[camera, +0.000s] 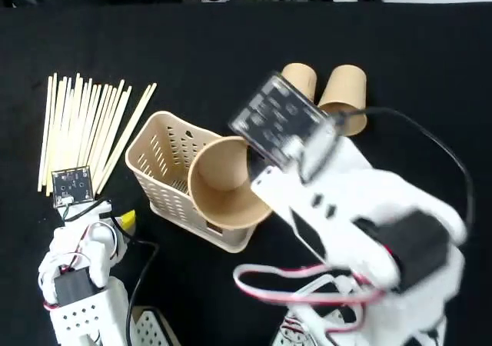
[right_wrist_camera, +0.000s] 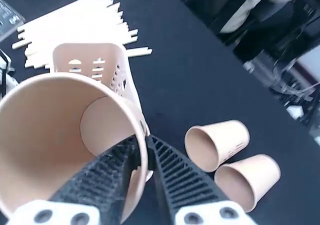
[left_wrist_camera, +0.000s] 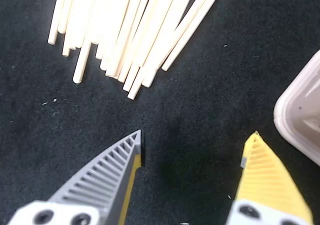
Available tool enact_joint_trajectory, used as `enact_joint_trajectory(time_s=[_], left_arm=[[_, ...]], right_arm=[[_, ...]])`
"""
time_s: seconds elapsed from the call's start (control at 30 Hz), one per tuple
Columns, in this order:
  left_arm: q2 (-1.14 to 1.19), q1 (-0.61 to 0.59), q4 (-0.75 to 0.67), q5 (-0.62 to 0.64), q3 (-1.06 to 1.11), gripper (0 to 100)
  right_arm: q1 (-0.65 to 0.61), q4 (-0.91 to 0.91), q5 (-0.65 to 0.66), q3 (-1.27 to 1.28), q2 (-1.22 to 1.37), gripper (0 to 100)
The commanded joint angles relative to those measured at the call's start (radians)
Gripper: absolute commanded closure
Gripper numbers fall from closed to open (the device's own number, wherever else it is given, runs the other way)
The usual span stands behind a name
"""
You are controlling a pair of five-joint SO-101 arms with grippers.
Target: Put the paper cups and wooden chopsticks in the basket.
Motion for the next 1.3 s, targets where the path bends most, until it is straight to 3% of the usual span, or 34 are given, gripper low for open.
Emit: enact_joint_trajectory(time_s=[0.0, 0.23, 0.43, 0.53, 0.63, 0.73, 0.9, 0.97, 1.1, 1.27], left_arm=[[-0.006, 0.004, -0.017, -0.009, -0.004, 68], [-0.006, 0.004, -0.017, -0.009, -0.004, 68], [-0.006, 0.004, -0.017, -0.009, -0.004, 68], [-0.006, 0.004, -0.017, -0.009, -0.004, 68], [-0.006, 0.004, -0.017, -0.009, -0.004, 68], [-0.006, 0.004, -0.017, -0.009, -0.004, 68], [-0.006, 0.004, -0.014, -0.009, -0.004, 68], [-0.006, 0.004, -0.014, -0.009, -0.004, 68], [-0.006, 0.004, -0.012, -0.009, -0.004, 68], [-0.006, 0.004, -0.011, -0.009, -0.004, 68]], right_arm=[[-0.006, 0.008, -0.006, -0.038, 0.035, 98.5], [-0.003, 0.002, -0.009, -0.041, 0.142, 94.0], [-0.005, 0.002, 0.051, -0.045, 0.186, 55.1], [-0.003, 0.009, 0.060, -0.064, 0.180, 44.7], [-0.002, 0.009, 0.068, -0.096, 0.151, 47.3], [0.040, 0.006, 0.132, -0.101, 0.104, 56.5], [0.353, -0.072, 0.267, 0.019, 0.087, 83.0], [0.474, -0.180, 0.350, 0.168, 0.087, 88.5], [0.638, -0.460, 0.514, 0.533, 0.087, 76.4], [0.689, -0.827, 0.661, 0.866, 0.088, 59.3]])
